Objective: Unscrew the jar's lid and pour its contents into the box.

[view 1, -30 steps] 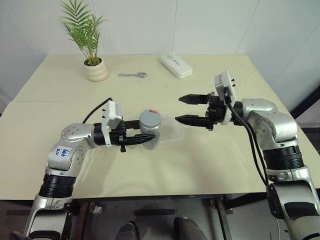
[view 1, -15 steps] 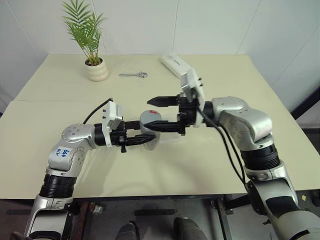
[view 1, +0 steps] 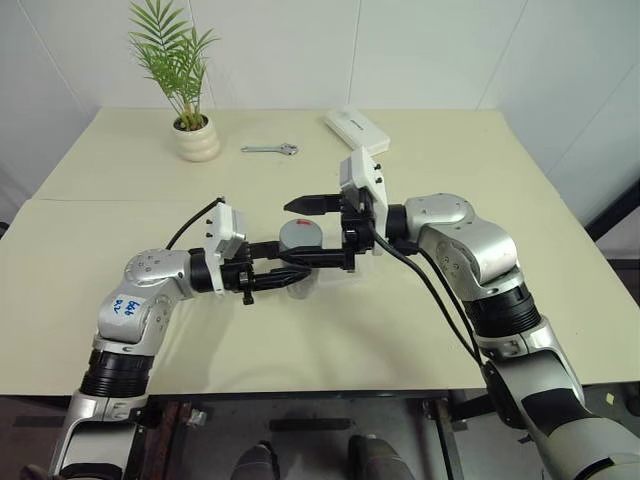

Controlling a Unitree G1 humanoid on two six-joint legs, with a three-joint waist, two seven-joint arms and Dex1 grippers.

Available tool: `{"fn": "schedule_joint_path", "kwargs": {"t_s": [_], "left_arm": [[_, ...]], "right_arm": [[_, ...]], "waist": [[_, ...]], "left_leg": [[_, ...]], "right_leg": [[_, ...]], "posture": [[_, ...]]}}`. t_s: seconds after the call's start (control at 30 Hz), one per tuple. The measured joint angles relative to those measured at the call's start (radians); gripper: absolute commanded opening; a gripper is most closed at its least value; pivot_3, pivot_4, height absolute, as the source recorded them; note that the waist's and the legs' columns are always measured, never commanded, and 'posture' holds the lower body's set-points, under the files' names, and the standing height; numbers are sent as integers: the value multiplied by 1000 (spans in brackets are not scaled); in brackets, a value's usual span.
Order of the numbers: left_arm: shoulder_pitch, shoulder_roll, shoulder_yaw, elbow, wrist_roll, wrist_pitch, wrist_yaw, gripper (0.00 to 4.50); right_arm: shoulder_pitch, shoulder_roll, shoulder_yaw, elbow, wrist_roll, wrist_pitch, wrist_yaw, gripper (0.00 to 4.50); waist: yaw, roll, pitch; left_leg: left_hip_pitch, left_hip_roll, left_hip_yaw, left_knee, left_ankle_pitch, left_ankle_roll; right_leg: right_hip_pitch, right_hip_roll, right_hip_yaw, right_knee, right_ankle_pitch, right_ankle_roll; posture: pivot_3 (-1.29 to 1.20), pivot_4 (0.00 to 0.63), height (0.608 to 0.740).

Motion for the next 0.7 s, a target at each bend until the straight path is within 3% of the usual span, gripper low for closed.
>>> {"fn": "schedule_joint_path", "kwargs": {"t_s": [0.7], "left_arm": [[-1,2,-3,34,8,-29,-5,1863]], "right_arm": [[31,-87,-39,27,20,2,72,4472]], "waist": [[1,0,0]], "left_leg": [[0,0,0,0,0,0]], "right_leg": [[0,0,0,0,0,0]], "posture": [[0,150,740]]}}
